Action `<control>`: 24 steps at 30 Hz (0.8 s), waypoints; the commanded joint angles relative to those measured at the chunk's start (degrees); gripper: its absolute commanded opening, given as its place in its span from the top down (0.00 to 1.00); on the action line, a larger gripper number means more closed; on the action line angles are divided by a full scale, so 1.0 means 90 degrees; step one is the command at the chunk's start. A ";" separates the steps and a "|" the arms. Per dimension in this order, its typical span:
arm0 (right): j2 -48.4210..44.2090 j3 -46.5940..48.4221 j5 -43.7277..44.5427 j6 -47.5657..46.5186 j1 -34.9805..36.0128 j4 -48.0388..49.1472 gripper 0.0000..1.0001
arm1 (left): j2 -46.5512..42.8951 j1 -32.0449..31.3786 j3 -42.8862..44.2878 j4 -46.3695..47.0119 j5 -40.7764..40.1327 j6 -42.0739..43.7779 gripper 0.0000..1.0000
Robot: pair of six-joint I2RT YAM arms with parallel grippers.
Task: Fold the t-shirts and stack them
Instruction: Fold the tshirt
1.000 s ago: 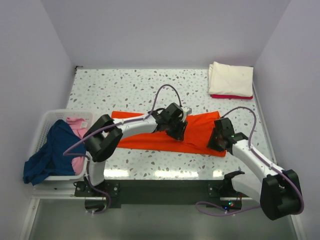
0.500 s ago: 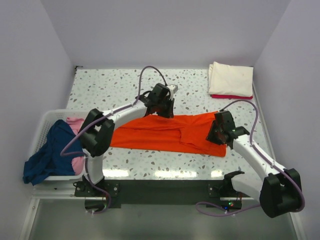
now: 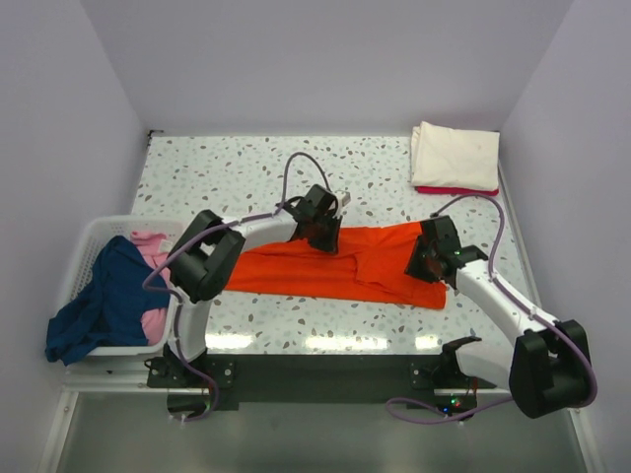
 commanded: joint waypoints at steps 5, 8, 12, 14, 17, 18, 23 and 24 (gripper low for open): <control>0.0155 -0.0094 0.0033 -0.0095 0.0018 0.0325 0.72 | -0.0469 -0.0057 -0.0544 0.0172 -0.0038 -0.0105 0.92; 0.0213 -0.0065 0.0043 -0.0105 0.0018 0.0345 0.71 | -0.0606 -0.0047 -0.0476 0.0075 -0.0145 -0.0047 0.92; 0.0310 0.0043 0.0053 -0.0085 0.0027 0.0384 0.69 | -0.0724 0.0031 0.0001 -0.0266 -0.0379 0.0148 0.83; 0.0340 0.0140 0.0004 -0.0046 0.0018 0.0413 0.67 | -0.0772 0.0060 0.0246 -0.0423 -0.0506 0.0343 0.61; 0.0389 0.0267 -0.0006 -0.0017 0.0018 0.0443 0.61 | -0.0918 0.0080 0.0627 -0.0794 -0.0887 0.0549 0.53; 0.0428 0.0297 -0.0015 0.0003 0.0018 0.0462 0.60 | -0.1064 0.0070 0.0608 -0.0940 -0.1110 0.0559 0.53; 0.0555 0.0414 -0.0025 0.0090 0.0018 0.0608 0.59 | -0.1855 0.0080 -0.0598 -0.1019 -0.1833 0.0257 0.64; 0.0661 0.0424 -0.0035 0.0100 0.0018 0.0638 0.59 | -0.2108 0.0080 -0.0796 -0.1029 -0.1883 0.0140 0.67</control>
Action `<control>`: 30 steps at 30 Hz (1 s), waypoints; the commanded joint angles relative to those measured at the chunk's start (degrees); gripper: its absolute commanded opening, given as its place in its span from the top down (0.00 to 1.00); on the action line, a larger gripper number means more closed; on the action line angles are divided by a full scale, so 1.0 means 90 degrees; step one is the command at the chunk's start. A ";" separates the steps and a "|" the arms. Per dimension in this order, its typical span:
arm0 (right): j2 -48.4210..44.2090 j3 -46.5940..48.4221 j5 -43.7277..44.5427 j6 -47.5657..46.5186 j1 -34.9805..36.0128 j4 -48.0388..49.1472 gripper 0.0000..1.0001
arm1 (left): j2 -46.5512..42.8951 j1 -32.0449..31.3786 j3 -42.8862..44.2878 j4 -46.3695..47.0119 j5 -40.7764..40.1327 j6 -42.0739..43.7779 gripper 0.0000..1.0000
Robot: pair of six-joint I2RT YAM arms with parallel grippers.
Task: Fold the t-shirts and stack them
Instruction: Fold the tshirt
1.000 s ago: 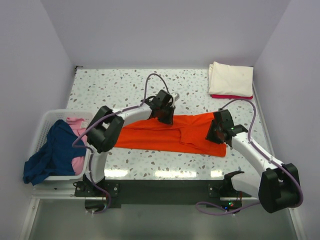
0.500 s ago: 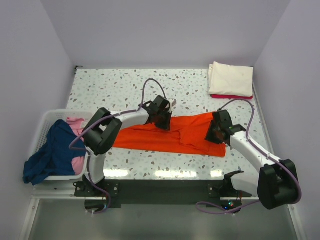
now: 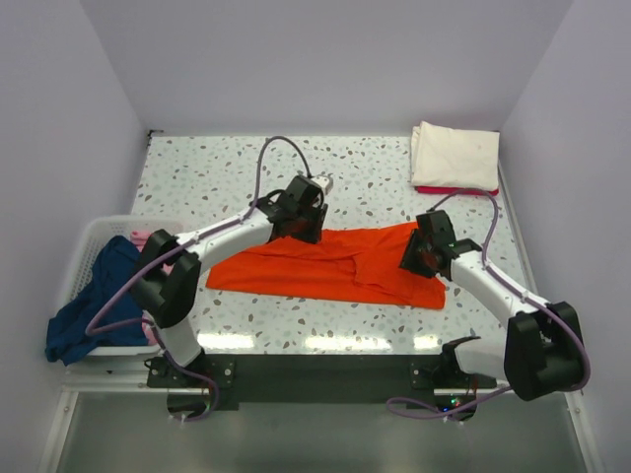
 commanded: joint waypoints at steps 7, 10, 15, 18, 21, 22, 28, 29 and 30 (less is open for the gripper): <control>0.0872 0.0665 0.0038 0.0115 0.0027 0.0588 0.60 | -0.1144 0.0029 -0.2101 -0.0132 -0.1067 -0.0667 0.77; 0.1253 0.0880 0.0184 0.0096 0.0018 0.0715 0.60 | -0.1056 0.0029 -0.2366 -0.0035 -0.1516 -0.0862 0.79; 0.1985 0.1174 0.0321 0.0057 0.0018 0.0852 0.60 | -0.0841 0.0019 -0.2698 0.0141 -0.1917 -0.1175 0.81; 0.2452 0.1388 0.0331 0.0027 0.0028 0.0940 0.60 | -0.1035 0.0010 -0.2952 0.0180 -0.2015 -0.1321 0.81; 0.2805 0.1720 0.0331 -0.0080 0.0066 0.0950 0.60 | -0.1308 0.0009 -0.3147 0.0161 -0.1908 -0.1448 0.81; 0.3029 0.1972 0.0341 -0.0167 0.0076 0.0930 0.60 | -0.1377 -0.0010 -0.3215 0.0180 -0.1811 -0.1555 0.81; 0.4170 0.3309 0.0361 -0.0606 0.0203 0.0765 0.60 | -0.1729 -0.0390 -0.3557 0.0307 -0.1166 -0.2161 0.82; 0.4338 0.3535 0.0341 -0.0695 0.0223 0.0658 0.60 | -0.1739 -0.0439 -0.3567 0.0317 -0.1030 -0.2249 0.82; 0.4552 0.3992 0.0312 -0.0879 0.0281 0.0608 0.60 | -0.1759 -0.0565 -0.3587 0.0327 -0.0951 -0.2424 0.81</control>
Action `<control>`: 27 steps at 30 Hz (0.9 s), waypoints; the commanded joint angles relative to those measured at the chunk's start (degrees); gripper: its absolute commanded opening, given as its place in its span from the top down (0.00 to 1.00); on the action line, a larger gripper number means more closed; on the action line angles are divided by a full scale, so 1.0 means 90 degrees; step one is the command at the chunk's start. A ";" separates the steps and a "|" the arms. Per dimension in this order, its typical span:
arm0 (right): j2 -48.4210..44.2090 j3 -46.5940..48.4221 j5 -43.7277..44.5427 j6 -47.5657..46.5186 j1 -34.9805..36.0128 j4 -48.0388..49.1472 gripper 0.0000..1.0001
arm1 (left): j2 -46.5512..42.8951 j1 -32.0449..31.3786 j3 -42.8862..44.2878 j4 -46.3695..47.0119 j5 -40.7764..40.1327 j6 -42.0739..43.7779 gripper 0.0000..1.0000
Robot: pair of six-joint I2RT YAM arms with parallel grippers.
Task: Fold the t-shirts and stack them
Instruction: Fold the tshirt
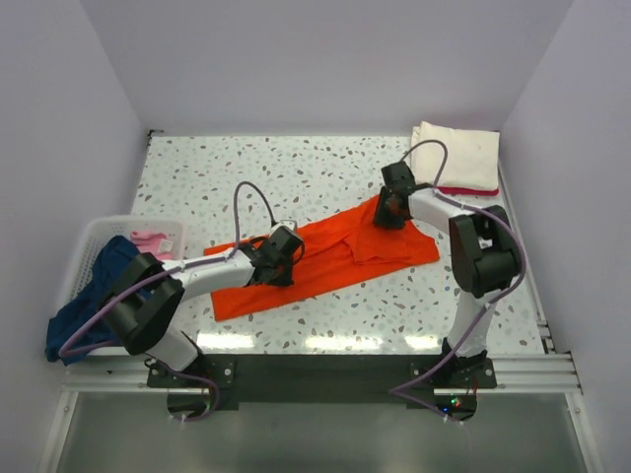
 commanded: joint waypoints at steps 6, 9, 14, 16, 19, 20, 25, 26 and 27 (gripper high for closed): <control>0.2137 0.3050 0.0118 -0.1269 0.0280 -0.0557 0.60 | 0.0172 -0.0672 -0.0168 0.0528 0.1050 -0.1288 0.82; 0.3103 0.4446 -0.0058 -0.1631 0.0358 -0.0890 0.59 | 0.0640 -0.0732 -0.0021 0.1153 0.1353 -0.1552 0.82; 0.4637 0.6861 -0.0477 -0.2256 0.0562 -0.1661 0.56 | 0.1693 -0.0761 0.0720 0.2053 0.2056 -0.1720 0.81; 0.5175 0.7653 -0.0575 -0.2530 0.0621 -0.1652 0.51 | 0.2037 -0.0790 0.1247 0.2442 0.2202 -0.1769 0.81; 0.5430 0.7890 -0.0868 -0.2658 0.0641 -0.1185 0.42 | 0.2643 -0.0781 0.1939 0.2570 0.2457 -0.1788 0.81; 0.5478 0.7948 -0.1004 -0.2658 0.0632 -0.1058 0.42 | 0.2837 -0.0781 0.2087 0.2590 0.2506 -0.1788 0.79; 0.5256 0.8027 -0.0986 -0.2765 0.0641 -0.0685 0.33 | 0.2869 -0.0673 0.2616 0.2620 0.2517 -0.1622 0.71; 0.5167 0.7959 -0.0967 -0.2765 0.0641 -0.0618 0.32 | 0.2723 -0.0605 0.2606 0.2639 0.2535 -0.1545 0.68; 0.5079 0.7930 -0.0947 -0.2756 0.0641 -0.0578 0.32 | 0.2635 -0.0566 0.2548 0.2677 0.2574 -0.1505 0.66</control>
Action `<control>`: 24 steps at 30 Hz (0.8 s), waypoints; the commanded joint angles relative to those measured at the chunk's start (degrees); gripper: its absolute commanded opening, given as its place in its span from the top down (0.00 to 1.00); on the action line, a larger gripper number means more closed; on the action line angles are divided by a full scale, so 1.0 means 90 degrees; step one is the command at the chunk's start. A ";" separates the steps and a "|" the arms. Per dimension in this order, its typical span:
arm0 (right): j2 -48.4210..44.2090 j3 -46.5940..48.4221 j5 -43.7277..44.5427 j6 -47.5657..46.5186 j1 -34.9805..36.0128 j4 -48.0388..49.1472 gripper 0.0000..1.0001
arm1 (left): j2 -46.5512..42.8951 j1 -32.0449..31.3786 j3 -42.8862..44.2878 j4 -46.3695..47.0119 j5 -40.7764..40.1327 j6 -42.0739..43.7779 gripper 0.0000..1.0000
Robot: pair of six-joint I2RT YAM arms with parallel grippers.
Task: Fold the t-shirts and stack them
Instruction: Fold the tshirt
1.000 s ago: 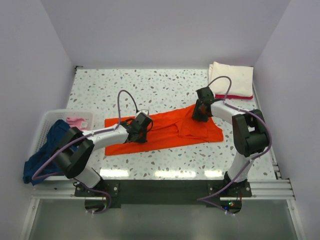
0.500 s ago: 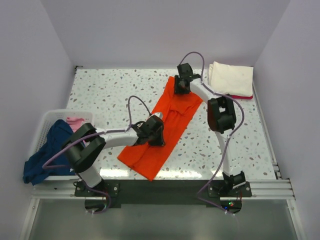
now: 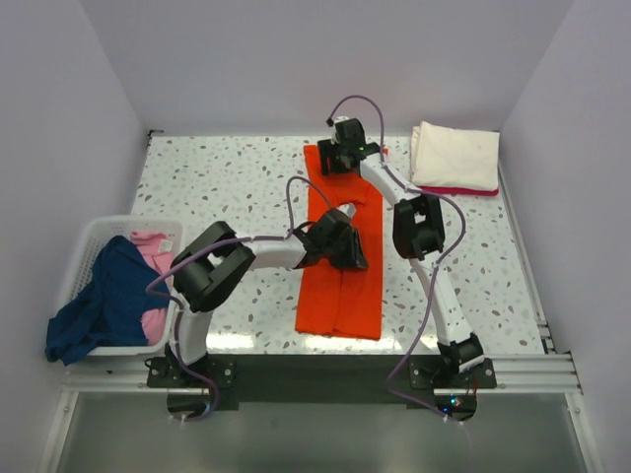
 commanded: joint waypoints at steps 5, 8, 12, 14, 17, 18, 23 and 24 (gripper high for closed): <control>-0.1007 -0.0286 -0.0060 -0.0065 -0.0019 0.0324 0.30 | -0.1015 0.0295 -0.0071 0.0314 0.0320 0.0506 0.57; -0.1428 -0.0393 -0.0011 0.0092 -0.0068 0.0324 0.25 | -0.1688 0.0314 -0.0325 0.0031 0.0027 0.0722 0.54; -0.2257 -0.0743 0.0173 0.0393 -0.0088 0.0003 0.23 | -0.2462 0.0752 -0.0677 -0.0408 -0.0510 0.0820 0.53; -0.2619 -0.1133 0.0271 0.0579 -0.0097 -0.0212 0.23 | -0.2667 0.1297 -0.0697 -0.0857 -0.0706 0.0859 0.54; -0.3702 -0.3109 0.0438 0.1145 -0.0107 -0.0077 0.26 | -0.2446 0.1826 -0.0464 -0.0887 -0.0989 0.1364 0.54; -0.3986 -0.3562 0.0448 0.1427 -0.0098 0.0030 0.27 | -0.2289 0.1925 -0.0134 -0.0926 -0.1018 0.1541 0.54; -0.5832 -0.6460 0.0467 0.2064 0.0204 0.0509 0.32 | -0.1099 0.2413 0.0747 -0.0693 -0.1038 0.2634 0.53; -0.6076 -0.6757 0.0506 0.2123 0.0302 0.0539 0.32 | -0.0903 0.2453 0.1029 -0.0663 -0.1048 0.2753 0.53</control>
